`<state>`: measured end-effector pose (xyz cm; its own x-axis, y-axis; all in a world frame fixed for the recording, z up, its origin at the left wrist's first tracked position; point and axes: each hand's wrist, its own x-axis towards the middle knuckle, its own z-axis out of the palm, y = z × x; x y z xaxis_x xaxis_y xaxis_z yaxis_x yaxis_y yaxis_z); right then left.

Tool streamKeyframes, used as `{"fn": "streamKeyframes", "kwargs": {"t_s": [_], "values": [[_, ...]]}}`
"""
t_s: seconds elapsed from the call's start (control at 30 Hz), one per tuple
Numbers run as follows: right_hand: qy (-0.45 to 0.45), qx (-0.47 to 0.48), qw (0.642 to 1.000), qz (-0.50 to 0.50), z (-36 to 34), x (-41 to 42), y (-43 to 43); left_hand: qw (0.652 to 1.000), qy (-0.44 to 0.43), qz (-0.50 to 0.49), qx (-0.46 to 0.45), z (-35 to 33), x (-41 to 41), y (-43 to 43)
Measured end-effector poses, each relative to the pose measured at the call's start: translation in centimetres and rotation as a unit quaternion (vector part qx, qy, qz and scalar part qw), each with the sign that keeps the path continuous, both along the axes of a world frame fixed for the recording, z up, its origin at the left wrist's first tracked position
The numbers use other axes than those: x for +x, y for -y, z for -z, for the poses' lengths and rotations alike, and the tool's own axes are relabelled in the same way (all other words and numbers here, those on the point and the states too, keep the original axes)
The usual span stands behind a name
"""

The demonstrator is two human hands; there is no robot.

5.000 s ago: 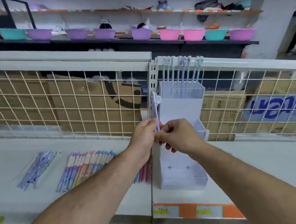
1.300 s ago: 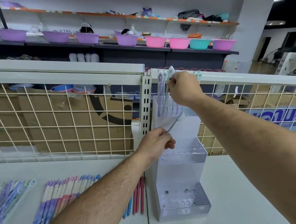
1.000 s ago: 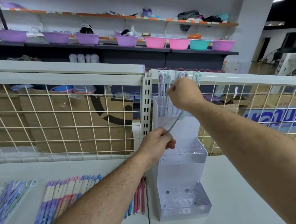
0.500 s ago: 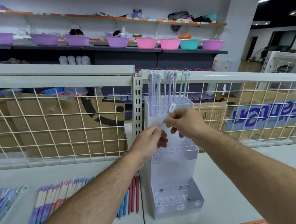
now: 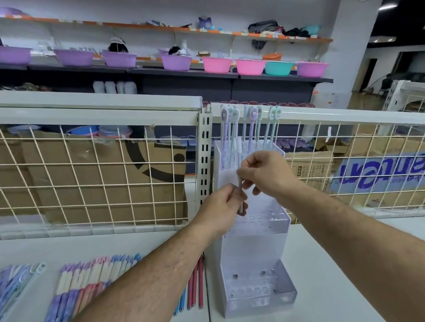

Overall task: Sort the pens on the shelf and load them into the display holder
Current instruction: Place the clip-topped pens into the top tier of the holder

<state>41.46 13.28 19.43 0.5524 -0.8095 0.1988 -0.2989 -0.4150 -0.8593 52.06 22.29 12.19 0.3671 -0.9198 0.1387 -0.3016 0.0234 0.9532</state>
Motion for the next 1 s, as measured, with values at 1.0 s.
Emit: {"fn": "streamKeyframes", "kwargs": {"t_s": [1.0], "values": [[-0.052, -0.177, 0.974, 0.133, -3.8, 4.6, 4.8, 0.998, 0.055, 0.031, 0.028, 1.0, 1.0, 0.8]]}}
